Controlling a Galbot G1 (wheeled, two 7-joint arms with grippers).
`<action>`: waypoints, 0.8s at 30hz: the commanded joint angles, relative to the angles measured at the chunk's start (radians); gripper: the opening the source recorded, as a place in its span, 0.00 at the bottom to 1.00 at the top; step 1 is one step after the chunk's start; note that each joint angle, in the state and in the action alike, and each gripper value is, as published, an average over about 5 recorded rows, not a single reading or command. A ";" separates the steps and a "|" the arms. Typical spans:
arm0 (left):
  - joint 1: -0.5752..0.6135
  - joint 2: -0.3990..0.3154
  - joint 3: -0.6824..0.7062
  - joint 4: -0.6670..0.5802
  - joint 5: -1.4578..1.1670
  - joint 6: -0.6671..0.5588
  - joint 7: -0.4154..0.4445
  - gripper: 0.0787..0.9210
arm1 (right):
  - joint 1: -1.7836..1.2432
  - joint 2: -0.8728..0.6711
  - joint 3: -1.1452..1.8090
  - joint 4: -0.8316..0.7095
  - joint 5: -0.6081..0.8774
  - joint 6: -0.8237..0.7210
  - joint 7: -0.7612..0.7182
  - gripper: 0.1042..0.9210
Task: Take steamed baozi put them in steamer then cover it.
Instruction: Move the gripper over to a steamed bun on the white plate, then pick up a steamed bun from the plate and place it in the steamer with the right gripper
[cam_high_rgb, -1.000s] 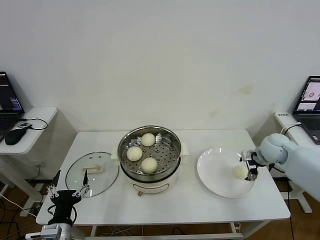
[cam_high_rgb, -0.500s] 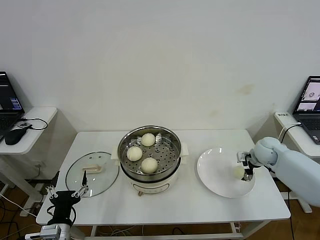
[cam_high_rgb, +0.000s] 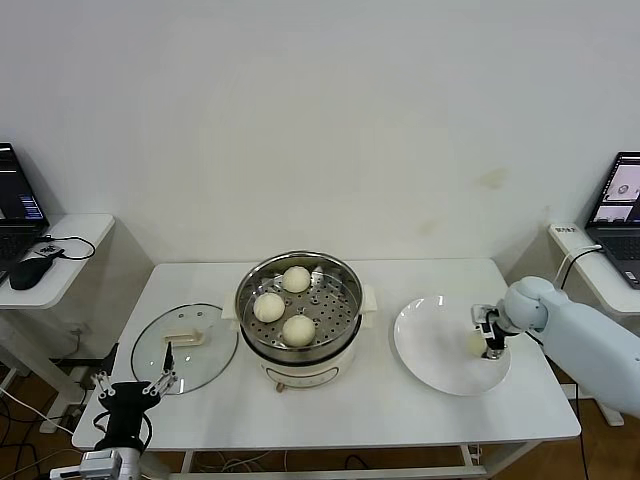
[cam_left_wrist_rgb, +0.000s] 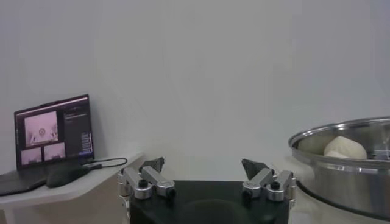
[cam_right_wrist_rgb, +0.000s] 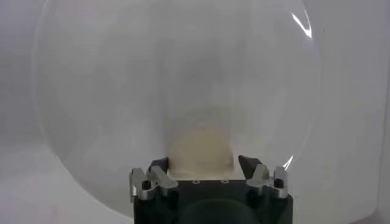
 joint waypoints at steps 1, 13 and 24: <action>0.001 0.001 -0.001 -0.001 0.000 -0.001 0.000 0.88 | 0.020 -0.016 0.004 0.013 0.016 0.000 -0.027 0.67; -0.006 0.003 0.001 -0.006 -0.001 -0.001 -0.001 0.88 | 0.320 -0.133 -0.169 0.229 0.232 -0.077 -0.058 0.66; -0.017 0.004 0.005 -0.009 -0.003 0.000 -0.001 0.88 | 0.818 0.007 -0.502 0.367 0.553 -0.232 0.002 0.67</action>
